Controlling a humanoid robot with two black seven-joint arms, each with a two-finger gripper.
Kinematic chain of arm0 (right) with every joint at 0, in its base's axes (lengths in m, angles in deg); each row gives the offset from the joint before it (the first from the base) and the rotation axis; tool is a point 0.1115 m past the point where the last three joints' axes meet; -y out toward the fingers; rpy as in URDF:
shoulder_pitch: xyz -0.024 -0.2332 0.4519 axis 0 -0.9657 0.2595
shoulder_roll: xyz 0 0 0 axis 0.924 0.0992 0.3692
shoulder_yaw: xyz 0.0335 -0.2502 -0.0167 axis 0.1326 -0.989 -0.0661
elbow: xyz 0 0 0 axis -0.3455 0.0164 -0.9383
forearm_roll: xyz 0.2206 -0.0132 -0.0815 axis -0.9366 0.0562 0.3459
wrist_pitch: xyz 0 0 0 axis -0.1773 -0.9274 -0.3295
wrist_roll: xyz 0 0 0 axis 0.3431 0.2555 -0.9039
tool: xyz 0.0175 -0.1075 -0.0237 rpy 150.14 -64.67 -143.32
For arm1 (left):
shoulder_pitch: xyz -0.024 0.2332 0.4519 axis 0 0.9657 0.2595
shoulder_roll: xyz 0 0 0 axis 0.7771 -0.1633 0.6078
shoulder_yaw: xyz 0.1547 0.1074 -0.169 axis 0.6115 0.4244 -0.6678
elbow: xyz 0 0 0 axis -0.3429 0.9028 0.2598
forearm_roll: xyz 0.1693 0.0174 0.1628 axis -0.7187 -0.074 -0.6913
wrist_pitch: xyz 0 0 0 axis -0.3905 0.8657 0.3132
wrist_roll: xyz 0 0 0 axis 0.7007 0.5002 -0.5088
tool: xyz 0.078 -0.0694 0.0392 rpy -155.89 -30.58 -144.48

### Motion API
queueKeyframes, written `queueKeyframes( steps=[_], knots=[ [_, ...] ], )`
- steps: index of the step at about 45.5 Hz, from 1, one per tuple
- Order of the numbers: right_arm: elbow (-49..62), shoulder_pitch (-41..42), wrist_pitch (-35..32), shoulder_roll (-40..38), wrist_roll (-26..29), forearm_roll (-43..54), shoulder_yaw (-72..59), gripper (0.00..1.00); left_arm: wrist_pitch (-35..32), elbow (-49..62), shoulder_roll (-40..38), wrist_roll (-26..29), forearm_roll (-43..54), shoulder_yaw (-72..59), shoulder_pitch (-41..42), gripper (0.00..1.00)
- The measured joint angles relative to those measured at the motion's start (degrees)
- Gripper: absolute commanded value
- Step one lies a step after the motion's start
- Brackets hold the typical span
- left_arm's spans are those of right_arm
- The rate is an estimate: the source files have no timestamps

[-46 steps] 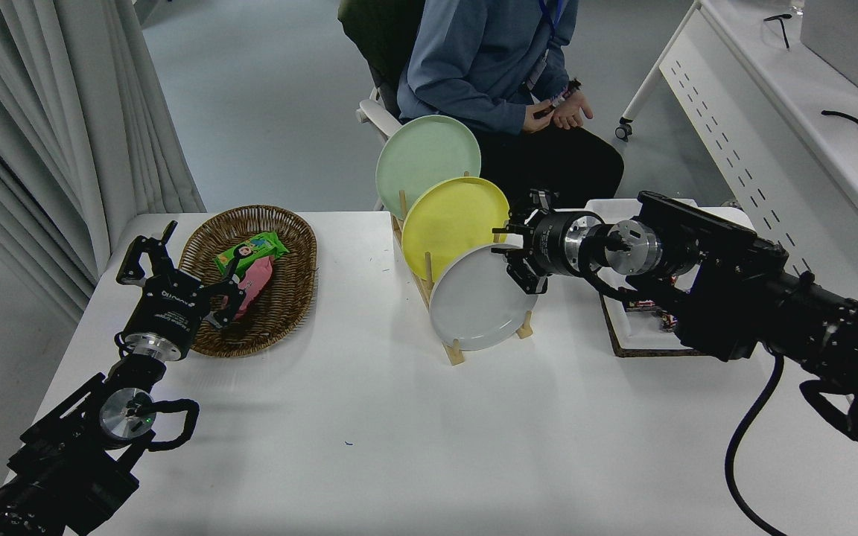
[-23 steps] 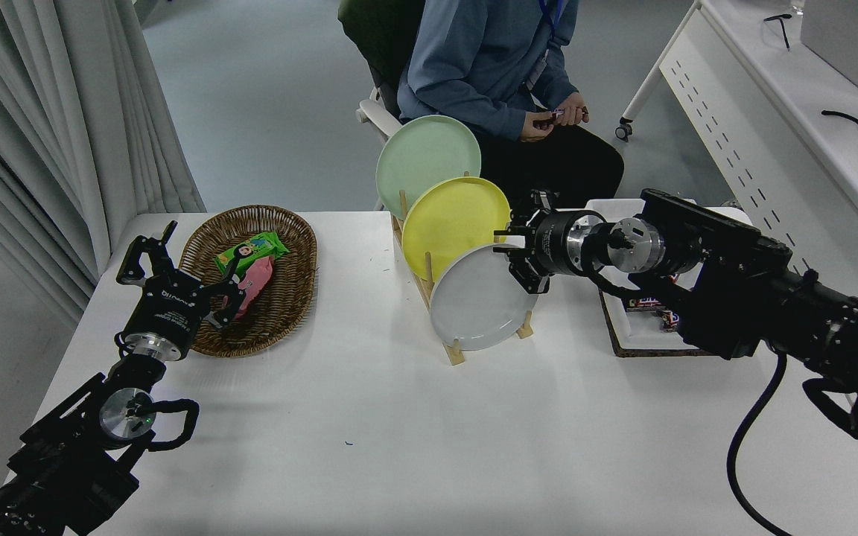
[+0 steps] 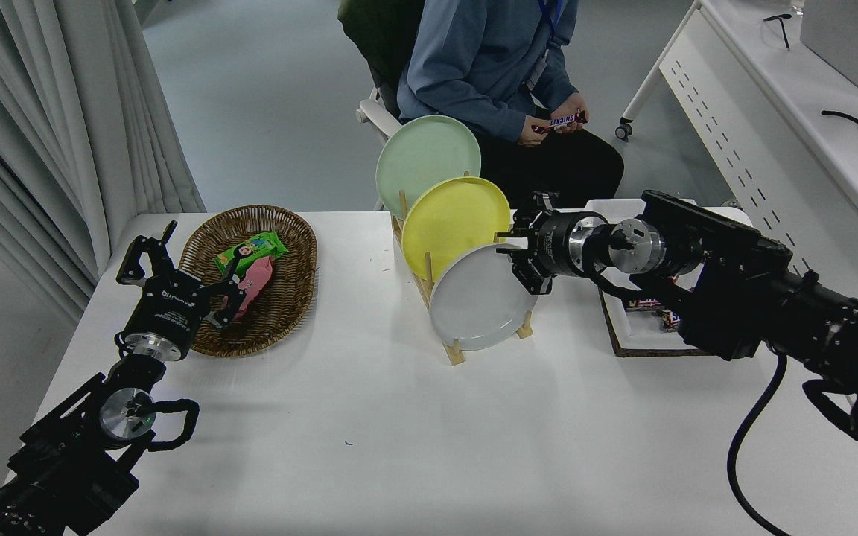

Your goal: Place the plate on the table

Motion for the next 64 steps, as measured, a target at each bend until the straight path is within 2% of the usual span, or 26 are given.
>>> queueKeyframes(
  steps=[12,34,46,64],
  knots=[
    [0.1,0.1,-0.1,0.0,0.0,0.1,0.0,0.17,0.0,0.0,0.0,0.0,0.0,0.0,0.0,1.0],
    [0.4,0.0,-0.1,0.0,0.0,0.2,0.0,0.11,0.0,0.0,0.0,0.0,0.0,0.0,0.0,1.0],
    [0.4,0.0,-0.2,0.0,0.0,0.3,0.0,0.02,0.0,0.0,0.0,0.0,0.0,0.0,0.0,1.0],
    [0.1,-0.1,-0.2,0.0,0.1,0.3,-0.1,0.0,0.0,0.0,0.0,0.0,0.0,0.0,0.0,1.0]
  ],
)
